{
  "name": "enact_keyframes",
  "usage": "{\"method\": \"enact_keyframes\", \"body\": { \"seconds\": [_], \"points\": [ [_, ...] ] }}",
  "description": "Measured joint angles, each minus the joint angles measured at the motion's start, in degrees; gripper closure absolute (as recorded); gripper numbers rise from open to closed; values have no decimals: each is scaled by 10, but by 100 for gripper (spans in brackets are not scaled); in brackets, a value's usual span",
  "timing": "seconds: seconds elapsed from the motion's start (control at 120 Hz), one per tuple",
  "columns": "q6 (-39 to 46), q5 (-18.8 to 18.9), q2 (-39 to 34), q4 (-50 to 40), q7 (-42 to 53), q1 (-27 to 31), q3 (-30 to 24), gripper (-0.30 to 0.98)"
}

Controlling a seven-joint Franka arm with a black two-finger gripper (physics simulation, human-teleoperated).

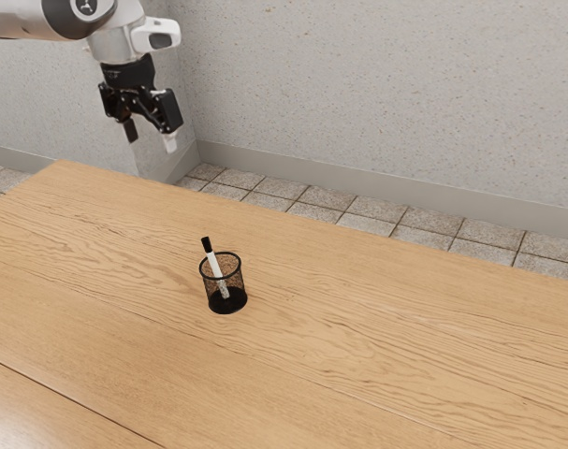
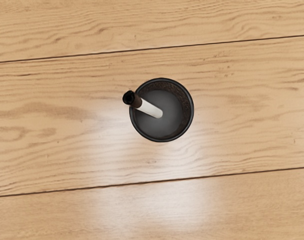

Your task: Take the marker out of the pen holder and place it to the left of the pen holder.

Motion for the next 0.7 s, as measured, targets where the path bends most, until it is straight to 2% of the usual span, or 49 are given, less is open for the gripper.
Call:
{"method": "enact_keyframes", "body": {
  "seconds": [0.283,0.4,0.542,0.7],
  "points": [
    [12,1,6,-11,9,-2,3,0],
    [25,-9,48,-35,13,3,6,0],
    [59,-70,104,-61,35,25,25,0],
    [117,-101,130,-100,60,27,22,0]
  ]
}}
